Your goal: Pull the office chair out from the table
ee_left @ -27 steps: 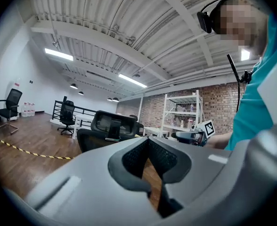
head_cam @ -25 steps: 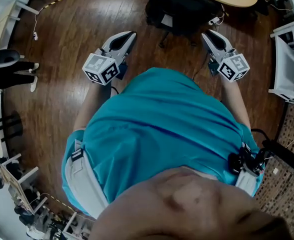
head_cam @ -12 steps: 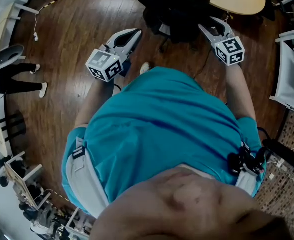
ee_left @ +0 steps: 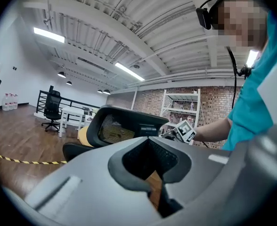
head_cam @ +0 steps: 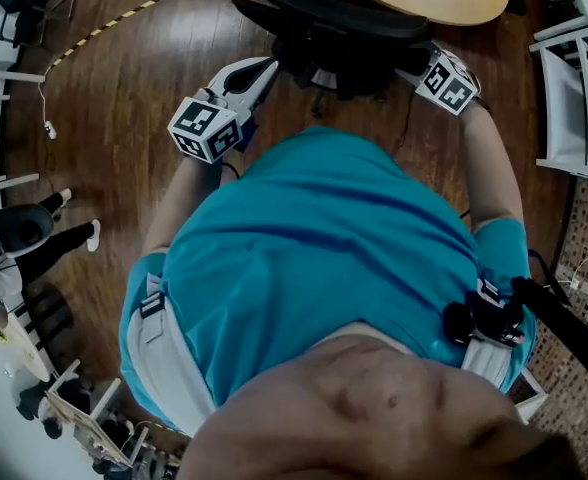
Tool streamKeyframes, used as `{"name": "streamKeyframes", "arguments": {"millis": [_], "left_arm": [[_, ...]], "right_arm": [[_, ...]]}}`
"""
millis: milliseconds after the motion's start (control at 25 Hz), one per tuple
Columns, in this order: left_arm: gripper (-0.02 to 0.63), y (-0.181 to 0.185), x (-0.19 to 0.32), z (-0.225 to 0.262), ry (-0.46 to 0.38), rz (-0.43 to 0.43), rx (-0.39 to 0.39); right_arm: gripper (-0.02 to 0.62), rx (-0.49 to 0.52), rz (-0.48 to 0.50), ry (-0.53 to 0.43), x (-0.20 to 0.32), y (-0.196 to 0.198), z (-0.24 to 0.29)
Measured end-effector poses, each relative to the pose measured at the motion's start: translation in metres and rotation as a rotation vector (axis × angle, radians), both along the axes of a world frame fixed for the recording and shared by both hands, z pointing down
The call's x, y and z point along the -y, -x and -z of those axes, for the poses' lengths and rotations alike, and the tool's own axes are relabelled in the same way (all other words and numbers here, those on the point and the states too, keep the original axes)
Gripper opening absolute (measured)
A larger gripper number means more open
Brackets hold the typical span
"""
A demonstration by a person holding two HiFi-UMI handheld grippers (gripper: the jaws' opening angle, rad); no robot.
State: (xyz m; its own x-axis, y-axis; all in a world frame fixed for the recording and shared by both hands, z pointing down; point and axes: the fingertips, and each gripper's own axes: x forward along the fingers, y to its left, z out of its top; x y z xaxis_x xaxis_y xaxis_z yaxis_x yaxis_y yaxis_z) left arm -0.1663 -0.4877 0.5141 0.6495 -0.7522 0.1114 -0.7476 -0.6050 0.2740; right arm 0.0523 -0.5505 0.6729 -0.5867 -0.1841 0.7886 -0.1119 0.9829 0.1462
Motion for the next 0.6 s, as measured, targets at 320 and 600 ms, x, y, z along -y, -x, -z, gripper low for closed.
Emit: {"name": "streamKeyframes", "arguments": {"millis": [320, 600], "left_arm": [[0.0, 0.032, 0.023, 0.017, 0.003, -0.06, -0.037], [0.0, 0.042, 0.028, 0.021, -0.004, -0.062, -0.052]], "right_arm": [[0.207, 0.013, -0.118, -0.002, -0.009, -0.005, 0.013], [0.229, -0.157, -0.17, 0.066, -0.003, -0.029, -0.032]]}}
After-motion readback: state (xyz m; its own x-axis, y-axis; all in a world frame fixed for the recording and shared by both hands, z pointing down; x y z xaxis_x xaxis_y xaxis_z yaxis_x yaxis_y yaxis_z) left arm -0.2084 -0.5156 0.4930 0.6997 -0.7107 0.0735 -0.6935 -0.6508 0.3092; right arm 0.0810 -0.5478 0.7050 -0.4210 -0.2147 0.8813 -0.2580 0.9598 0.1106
